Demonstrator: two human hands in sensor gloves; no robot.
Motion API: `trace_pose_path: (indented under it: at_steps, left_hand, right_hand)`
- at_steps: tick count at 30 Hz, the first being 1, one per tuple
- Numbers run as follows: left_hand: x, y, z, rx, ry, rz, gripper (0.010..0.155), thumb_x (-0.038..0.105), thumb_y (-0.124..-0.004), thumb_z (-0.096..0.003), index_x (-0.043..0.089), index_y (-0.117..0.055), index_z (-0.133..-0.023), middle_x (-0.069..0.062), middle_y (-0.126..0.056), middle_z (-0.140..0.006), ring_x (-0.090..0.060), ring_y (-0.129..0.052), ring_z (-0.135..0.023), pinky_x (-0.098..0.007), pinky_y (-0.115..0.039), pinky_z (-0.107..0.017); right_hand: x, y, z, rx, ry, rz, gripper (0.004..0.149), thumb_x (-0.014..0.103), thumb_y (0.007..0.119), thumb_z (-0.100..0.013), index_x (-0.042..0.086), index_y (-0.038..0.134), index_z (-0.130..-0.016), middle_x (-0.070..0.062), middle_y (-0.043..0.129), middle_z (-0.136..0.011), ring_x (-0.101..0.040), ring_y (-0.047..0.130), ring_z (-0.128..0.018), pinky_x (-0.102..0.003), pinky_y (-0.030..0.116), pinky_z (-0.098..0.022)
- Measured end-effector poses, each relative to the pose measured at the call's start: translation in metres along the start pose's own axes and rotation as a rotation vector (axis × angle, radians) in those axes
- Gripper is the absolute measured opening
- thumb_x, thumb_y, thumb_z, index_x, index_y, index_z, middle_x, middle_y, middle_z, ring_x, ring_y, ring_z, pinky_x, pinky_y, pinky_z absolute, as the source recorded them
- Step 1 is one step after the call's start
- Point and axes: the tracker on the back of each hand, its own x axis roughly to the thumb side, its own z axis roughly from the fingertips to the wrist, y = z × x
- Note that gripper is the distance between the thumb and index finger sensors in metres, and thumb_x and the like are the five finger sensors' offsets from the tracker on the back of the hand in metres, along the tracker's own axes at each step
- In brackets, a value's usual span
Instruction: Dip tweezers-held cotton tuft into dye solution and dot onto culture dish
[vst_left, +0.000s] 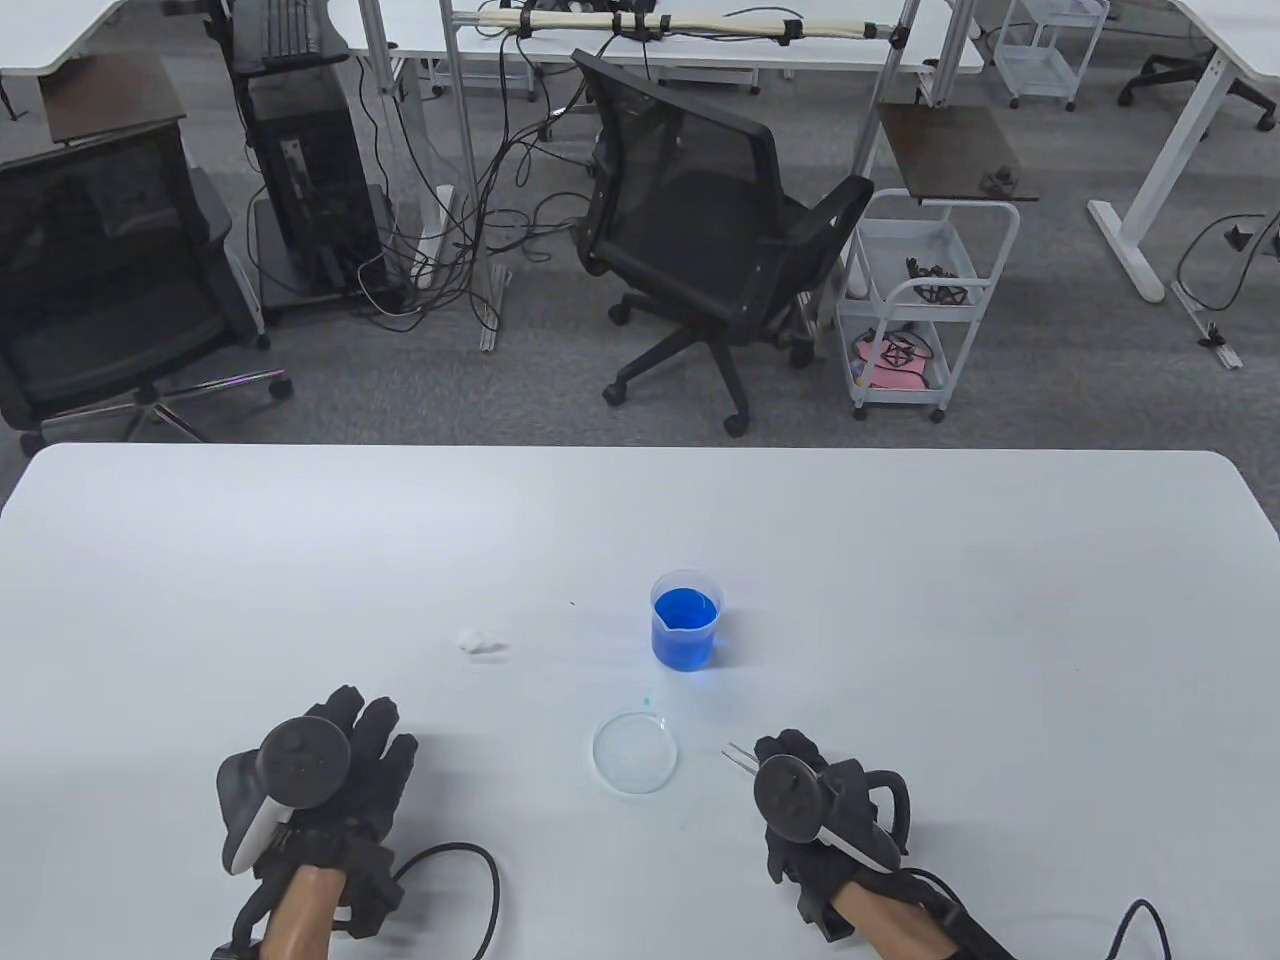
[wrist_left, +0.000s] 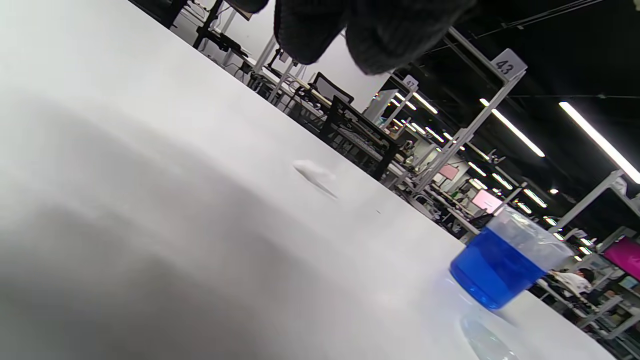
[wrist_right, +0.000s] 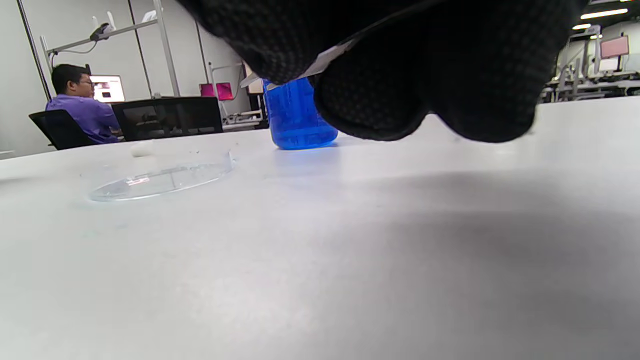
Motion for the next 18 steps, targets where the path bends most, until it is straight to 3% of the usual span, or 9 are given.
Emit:
trace_pose_path:
  at_steps: [6,12,18]
  left_hand:
    - [0.002,0.007,-0.036,-0.005,0.033,-0.094,0.056,0.034,-0.075,-0.0614,0.005,-0.061,-0.108,-0.032,-0.037,-0.119,-0.06,-0.027,-0.102,-0.076,-0.025,-0.066]
    - [0.014,-0.006,-0.102,-0.112,0.073,-0.262,0.056,0.03,-0.076,-0.0611,0.01,-0.058,-0.11,-0.028,-0.031,-0.12,-0.057,-0.022,-0.103,-0.076,-0.023,-0.066]
    - [0.022,-0.026,-0.156,-0.267,0.064,-0.374,0.062,0.031,-0.074,-0.0618,0.025,-0.042,-0.114,-0.021,-0.009,-0.121,-0.053,-0.009,-0.104,-0.076,-0.015,-0.065]
  right_hand:
    - [-0.006,-0.014,0.005,-0.052,0.024,-0.004,0.053,0.03,0.085,-0.037,0.002,0.084,-0.083,-0.027,0.083,-0.086,-0.015,0.1,-0.042,-0.032,0.096,-0.026]
    - [-0.013,-0.024,0.009,-0.079,0.052,-0.021,0.052,0.031,0.086,-0.037,0.003,0.085,-0.081,-0.025,0.084,-0.084,-0.015,0.1,-0.041,-0.033,0.095,-0.026]
    - [-0.016,-0.028,0.007,-0.07,0.047,-0.03,0.051,0.031,0.086,-0.037,0.005,0.085,-0.08,-0.025,0.084,-0.085,-0.016,0.099,-0.042,-0.034,0.095,-0.027]
